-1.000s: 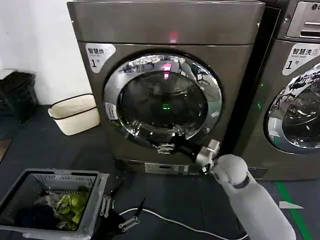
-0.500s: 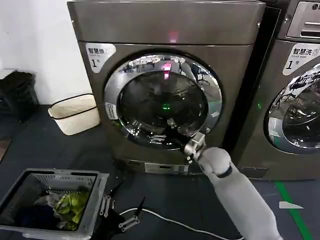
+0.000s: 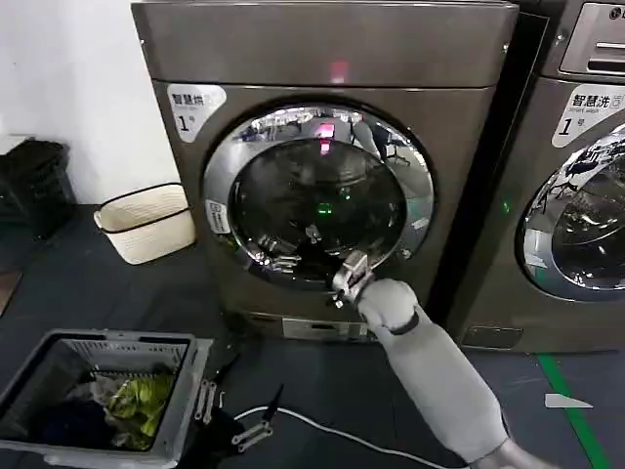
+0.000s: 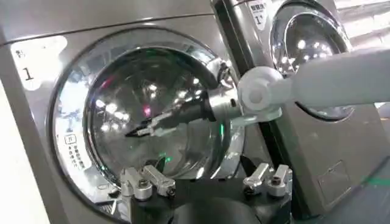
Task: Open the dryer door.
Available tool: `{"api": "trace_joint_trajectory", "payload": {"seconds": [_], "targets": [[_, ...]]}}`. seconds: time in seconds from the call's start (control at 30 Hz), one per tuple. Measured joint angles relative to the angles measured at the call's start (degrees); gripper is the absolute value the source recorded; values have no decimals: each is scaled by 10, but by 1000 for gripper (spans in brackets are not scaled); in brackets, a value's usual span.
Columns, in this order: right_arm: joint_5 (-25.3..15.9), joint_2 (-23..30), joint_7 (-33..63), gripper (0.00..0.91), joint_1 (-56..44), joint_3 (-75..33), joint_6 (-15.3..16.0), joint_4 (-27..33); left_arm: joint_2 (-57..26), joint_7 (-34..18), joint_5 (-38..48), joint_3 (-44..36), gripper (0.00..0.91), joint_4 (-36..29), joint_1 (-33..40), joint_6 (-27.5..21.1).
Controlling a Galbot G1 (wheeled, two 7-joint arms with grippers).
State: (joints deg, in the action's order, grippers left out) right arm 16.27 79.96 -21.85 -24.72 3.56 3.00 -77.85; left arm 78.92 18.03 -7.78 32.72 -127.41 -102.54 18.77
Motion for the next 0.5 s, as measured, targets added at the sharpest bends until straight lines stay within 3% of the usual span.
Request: {"api": "trace_joint_trajectory", "payload": {"seconds": [0.5], "targets": [[-29,52,20,907,22,14,-2,56,1,0,0,0,907,0,-1,0]]}}
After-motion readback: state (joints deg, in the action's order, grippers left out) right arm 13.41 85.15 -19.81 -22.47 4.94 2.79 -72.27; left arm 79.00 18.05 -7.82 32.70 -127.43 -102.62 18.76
